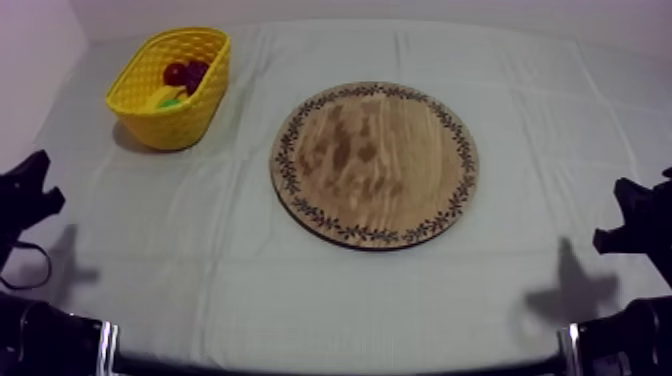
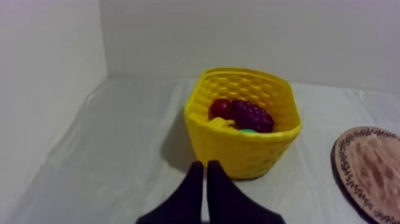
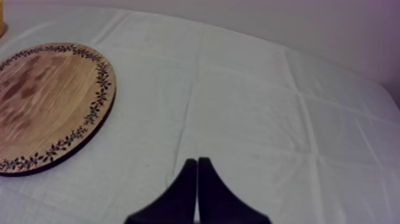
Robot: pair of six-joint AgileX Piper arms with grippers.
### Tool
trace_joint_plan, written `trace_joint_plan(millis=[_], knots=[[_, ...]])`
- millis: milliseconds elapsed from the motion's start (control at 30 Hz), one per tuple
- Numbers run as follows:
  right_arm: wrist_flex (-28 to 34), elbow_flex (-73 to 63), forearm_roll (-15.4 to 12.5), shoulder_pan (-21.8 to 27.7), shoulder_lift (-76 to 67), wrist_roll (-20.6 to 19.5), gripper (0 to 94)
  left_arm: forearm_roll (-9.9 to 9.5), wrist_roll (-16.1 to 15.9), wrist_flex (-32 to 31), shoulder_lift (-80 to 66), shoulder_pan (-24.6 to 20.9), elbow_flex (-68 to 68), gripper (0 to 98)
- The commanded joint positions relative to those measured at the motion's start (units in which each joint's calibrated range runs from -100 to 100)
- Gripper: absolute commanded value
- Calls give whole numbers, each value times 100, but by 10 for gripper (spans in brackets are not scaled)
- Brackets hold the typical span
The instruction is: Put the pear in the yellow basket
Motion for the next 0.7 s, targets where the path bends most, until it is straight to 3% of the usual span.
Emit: trace_joint_plan(millis=[0,267,667], knots=[[2,5,2,-1,-5,-1,3,38,-45,69,-205,-6,206,0],[2,5,2,-1,-5,-2,3,457,-420,758,-708,-102,296,0],[2,5,2,-1,-5,-1,3,538,-619,1003,-769,-147,312,0]])
